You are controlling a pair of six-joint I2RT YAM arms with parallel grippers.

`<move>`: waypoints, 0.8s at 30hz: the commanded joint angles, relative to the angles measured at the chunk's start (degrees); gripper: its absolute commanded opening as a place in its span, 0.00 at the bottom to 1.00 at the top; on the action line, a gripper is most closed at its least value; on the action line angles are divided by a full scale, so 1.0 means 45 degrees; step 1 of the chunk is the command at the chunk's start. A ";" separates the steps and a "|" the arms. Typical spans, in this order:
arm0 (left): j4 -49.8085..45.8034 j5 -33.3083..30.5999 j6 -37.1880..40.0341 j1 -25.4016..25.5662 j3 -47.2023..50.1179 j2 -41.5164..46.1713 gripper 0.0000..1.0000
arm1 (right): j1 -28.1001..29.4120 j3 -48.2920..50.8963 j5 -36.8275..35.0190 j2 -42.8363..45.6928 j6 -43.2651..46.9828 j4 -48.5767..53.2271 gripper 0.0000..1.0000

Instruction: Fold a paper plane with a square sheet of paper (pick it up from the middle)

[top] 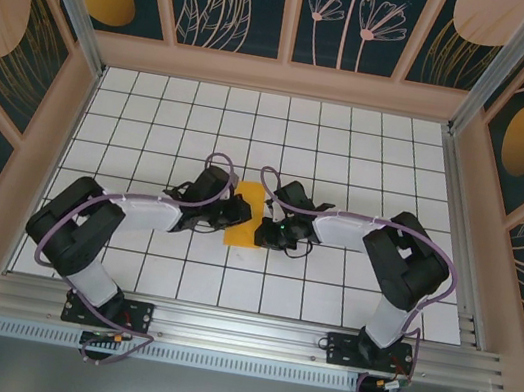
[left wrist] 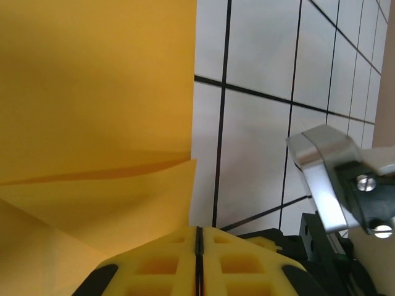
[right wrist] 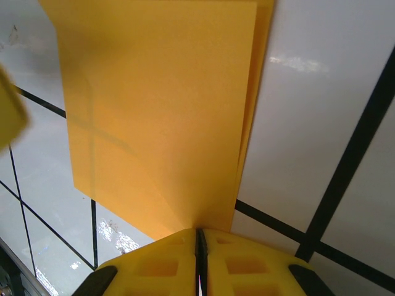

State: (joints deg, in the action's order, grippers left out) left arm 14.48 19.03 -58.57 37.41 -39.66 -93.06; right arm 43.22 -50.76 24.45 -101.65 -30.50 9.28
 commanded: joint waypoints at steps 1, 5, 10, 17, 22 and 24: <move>0.1052 0.0722 -0.0776 0.0208 0.0236 -0.0459 0.09 | 0.0044 0.0600 -0.1351 -0.1126 -0.0076 0.1395 0.13; 0.1102 0.0792 -0.1040 0.0373 0.0429 -0.0781 0.07 | 0.0044 0.0597 -0.1370 -0.1153 -0.0097 0.1358 0.13; 0.1198 0.1015 -0.1215 0.0530 0.0471 -0.0908 0.05 | 0.0046 0.0617 -0.1399 -0.1190 -0.0077 0.1405 0.13; 0.1160 0.1060 -0.1497 0.0603 0.0697 -0.1069 0.06 | 0.0044 0.0653 -0.1403 -0.1238 -0.0097 0.1356 0.13; 0.0756 0.0461 -0.1441 0.0593 0.0638 -0.1557 0.07 | 0.0044 0.0714 -0.1467 -0.1202 -0.0086 0.1420 0.13; 0.0507 0.0138 -0.1431 0.0594 0.0577 -0.1650 0.07 | 0.0044 0.0732 -0.1525 -0.1203 -0.0077 0.1473 0.13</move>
State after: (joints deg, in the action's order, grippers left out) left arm 19.27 21.45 -64.82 39.44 -37.41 -98.94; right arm 43.18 -50.76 24.53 -101.80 -30.55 9.26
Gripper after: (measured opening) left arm 0.069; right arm 0.126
